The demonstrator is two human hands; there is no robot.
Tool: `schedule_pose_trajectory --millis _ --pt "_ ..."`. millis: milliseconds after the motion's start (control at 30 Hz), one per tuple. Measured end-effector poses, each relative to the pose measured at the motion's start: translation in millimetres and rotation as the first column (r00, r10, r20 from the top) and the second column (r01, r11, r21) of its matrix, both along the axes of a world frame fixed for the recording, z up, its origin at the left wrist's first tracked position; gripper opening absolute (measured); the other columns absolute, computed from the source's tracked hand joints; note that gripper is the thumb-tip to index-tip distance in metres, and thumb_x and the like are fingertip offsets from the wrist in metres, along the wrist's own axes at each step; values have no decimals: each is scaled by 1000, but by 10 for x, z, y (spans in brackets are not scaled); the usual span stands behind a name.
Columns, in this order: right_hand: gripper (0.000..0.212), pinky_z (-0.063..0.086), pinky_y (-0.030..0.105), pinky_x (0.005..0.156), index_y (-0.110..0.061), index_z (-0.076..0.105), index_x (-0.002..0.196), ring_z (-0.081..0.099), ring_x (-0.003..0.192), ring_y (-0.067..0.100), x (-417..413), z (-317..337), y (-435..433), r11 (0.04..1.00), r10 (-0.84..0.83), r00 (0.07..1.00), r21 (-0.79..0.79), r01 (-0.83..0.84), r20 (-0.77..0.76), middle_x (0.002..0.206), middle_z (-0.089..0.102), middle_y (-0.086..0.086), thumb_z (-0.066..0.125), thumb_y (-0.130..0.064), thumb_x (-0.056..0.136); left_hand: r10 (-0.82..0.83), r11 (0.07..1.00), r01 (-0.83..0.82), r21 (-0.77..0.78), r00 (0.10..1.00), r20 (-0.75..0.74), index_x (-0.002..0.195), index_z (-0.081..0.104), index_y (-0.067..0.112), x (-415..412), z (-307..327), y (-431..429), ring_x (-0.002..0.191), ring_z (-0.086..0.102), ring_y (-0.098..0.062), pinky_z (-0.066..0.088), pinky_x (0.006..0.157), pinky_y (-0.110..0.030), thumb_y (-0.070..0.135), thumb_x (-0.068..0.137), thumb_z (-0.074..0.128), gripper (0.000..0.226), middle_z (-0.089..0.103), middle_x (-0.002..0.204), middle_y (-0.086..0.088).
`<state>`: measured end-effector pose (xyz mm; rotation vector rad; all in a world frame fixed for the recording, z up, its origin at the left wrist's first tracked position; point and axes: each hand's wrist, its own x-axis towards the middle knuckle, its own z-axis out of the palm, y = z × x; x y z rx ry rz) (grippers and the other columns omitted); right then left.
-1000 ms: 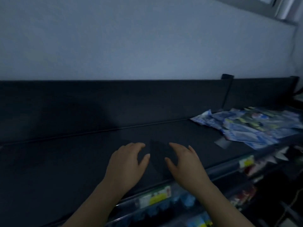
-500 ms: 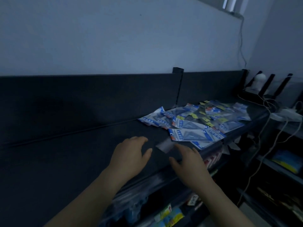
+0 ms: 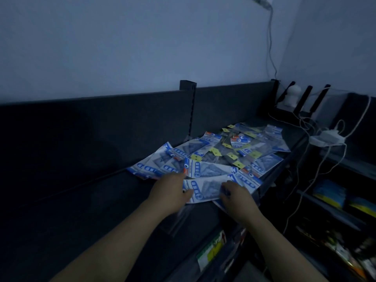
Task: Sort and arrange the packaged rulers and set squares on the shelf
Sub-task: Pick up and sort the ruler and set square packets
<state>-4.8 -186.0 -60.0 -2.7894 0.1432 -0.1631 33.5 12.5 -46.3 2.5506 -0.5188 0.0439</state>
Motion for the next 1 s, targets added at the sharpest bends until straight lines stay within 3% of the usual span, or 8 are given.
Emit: schedule_pose_trajectory --millis 167,267,400,500,600,733,900,1000 --pt "21 48 37 74 1 68 92 60 84 27 178 73 -166 996 64 998 59 -63 -14 93 65 17 56 -15 87 -31 996 40 82 993 -113 113 53 18 300 -132 -220 110 50 -20 48 91 -38 55 71 73 60 50 116 1" --pt "38 44 33 89 -6 64 116 55 107 25 295 74 -323 987 101 994 130 -95 -43 116 59 11 65 -29 85 -40 998 28 -52 964 -263 102 55 22 370 -161 -223 99 56 -10 51 84 -32 49 67 81 51 54 102 12" --pt "73 35 36 107 -21 41 141 34 134 19 491 72 -498 980 128 989 162 -114 -77 148 35 0 66 -54 80 -44 999 36 -40 974 -220 83 61 14 483 -147 -240 71 55 -12 48 67 -29 43 70 79 36 56 77 5" --pt "87 37 33 106 -22 29 148 37 135 17 635 139 -539 942 131 988 322 -98 -81 152 32 -4 67 -58 78 70 992 -81 -101 992 -108 78 57 20 635 -19 -278 72 54 -13 43 66 -28 36 78 75 24 55 78 4" --pt "92 39 36 106 -20 24 150 39 135 20 795 195 -562 942 169 976 315 -118 -137 154 30 -1 68 -55 78 137 983 -144 -115 988 -67 75 50 21 796 25 -342 75 52 -14 40 65 -27 33 82 72 26 55 94 -3" --pt "80 40 31 101 -18 37 144 44 129 20 921 177 -566 956 189 971 254 -148 -144 148 40 0 72 -46 78 170 958 -210 -194 964 -206 91 51 19 851 -52 -419 65 51 -11 40 51 -23 24 80 76 28 52 93 -1" --pt "67 45 33 97 -19 44 139 51 120 19 916 227 -681 956 211 971 231 -180 -117 139 49 2 69 -45 82 213 941 -242 -236 967 -141 93 57 13 816 14 -449 63 52 -10 41 51 -22 19 80 75 24 54 77 3" --pt "57 47 29 86 -19 52 131 54 103 15 813 307 -874 965 197 976 195 -176 -93 128 55 1 72 -39 81 248 905 -266 -332 964 -94 102 51 15 744 66 -423 70 52 -9 35 51 -11 17 86 68 23 55 86 3"
